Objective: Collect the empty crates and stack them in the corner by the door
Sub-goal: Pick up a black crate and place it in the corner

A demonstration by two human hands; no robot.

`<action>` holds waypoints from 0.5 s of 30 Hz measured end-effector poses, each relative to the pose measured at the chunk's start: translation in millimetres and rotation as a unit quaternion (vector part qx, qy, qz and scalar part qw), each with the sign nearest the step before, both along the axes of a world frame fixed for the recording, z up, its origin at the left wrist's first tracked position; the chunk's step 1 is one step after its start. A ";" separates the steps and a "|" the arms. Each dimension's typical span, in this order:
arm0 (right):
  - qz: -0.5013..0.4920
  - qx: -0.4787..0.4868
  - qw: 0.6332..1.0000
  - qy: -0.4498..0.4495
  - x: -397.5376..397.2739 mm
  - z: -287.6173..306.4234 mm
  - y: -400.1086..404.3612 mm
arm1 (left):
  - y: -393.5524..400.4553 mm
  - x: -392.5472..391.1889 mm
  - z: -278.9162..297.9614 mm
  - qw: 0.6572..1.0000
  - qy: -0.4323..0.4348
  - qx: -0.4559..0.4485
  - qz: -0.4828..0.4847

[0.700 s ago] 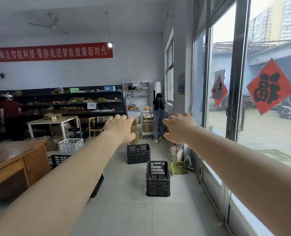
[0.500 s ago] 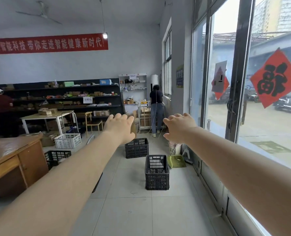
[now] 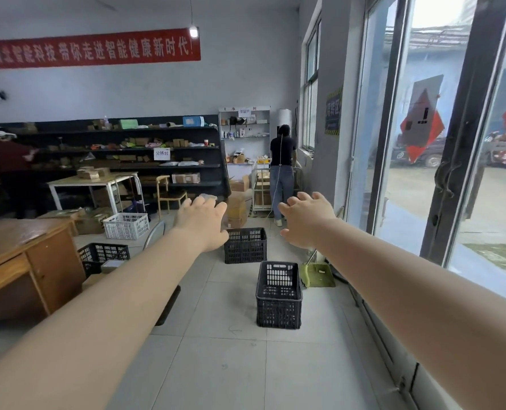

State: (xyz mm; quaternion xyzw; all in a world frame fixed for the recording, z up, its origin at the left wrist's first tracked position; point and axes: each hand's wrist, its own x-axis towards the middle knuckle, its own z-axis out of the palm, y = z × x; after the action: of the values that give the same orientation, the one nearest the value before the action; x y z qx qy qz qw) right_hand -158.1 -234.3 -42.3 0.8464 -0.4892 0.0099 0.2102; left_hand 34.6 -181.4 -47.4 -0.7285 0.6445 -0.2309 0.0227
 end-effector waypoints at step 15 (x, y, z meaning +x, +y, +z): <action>0.079 0.047 0.996 -0.005 49.1 -50.5 -228.4 | -209.1 51.1 -51.0 0.998 -0.007 0.060 0.021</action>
State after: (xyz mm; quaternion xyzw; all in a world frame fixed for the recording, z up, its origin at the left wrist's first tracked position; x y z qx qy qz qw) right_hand -109.0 -462.8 -92.7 0.8911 -0.4223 0.0077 0.1659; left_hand 85.7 -390.5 -98.4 -0.7372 0.6420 -0.1964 0.0759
